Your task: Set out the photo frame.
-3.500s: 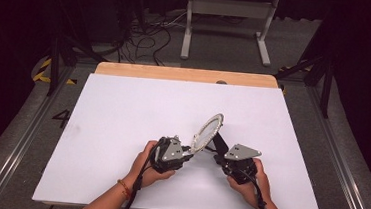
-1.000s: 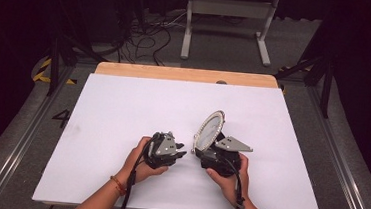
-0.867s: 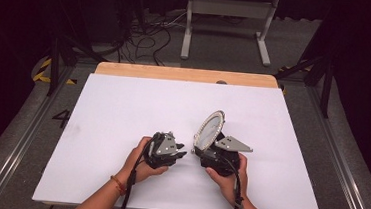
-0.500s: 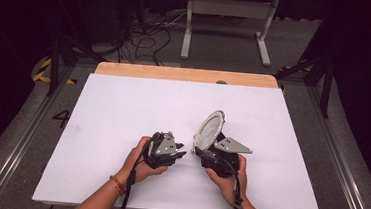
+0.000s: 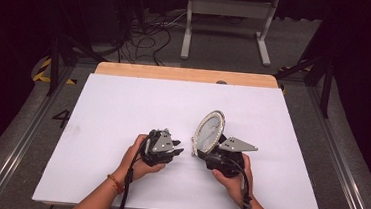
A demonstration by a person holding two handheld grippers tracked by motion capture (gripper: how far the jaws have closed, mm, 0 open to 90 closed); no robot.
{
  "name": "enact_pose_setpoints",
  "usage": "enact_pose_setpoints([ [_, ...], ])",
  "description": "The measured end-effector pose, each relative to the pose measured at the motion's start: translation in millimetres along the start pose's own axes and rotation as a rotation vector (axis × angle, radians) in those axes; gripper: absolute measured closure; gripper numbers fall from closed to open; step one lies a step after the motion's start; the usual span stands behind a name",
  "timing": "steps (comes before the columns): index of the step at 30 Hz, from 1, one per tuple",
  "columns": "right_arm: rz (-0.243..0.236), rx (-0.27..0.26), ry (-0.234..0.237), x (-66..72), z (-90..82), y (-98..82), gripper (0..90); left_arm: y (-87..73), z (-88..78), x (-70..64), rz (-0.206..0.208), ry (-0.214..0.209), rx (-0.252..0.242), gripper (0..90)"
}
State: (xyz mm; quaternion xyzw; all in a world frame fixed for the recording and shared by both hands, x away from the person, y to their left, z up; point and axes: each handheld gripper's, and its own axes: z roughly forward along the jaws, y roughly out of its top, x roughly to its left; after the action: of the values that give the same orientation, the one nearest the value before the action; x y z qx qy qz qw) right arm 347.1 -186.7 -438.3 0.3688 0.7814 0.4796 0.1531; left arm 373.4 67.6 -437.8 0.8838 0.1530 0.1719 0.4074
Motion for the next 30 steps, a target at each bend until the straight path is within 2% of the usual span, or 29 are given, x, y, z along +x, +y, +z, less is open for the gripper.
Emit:
enact_pose_setpoints([
  [11,-0.041,0.019,0.086,-6.9,-9.6,-2.3,68.4,-0.5,-0.5,0.8,-0.007,0.002,0.005,69.1],
  [26,-0.075,0.04,0.143,-12.8,-17.8,-5.1,70.4,-0.5,-1.4,1.7,-0.003,0.002,0.003,68.3],
  [27,-0.078,0.043,0.141,-12.4,-18.2,-5.1,69.9,-0.4,-1.5,1.6,-0.002,0.003,0.003,68.3],
  [28,-0.088,0.044,0.138,-11.8,-19.0,-4.5,64.8,-0.4,-1.6,1.6,-0.003,0.003,0.002,68.1],
  [29,-0.089,0.037,0.123,-11.1,-20.3,-3.4,55.0,-0.4,-1.6,1.6,-0.002,0.003,0.003,68.0],
  [30,-0.065,0.028,0.119,-11.8,-22.8,-0.2,53.4,-0.3,-1.4,1.4,-0.001,0.002,0.005,67.6],
])
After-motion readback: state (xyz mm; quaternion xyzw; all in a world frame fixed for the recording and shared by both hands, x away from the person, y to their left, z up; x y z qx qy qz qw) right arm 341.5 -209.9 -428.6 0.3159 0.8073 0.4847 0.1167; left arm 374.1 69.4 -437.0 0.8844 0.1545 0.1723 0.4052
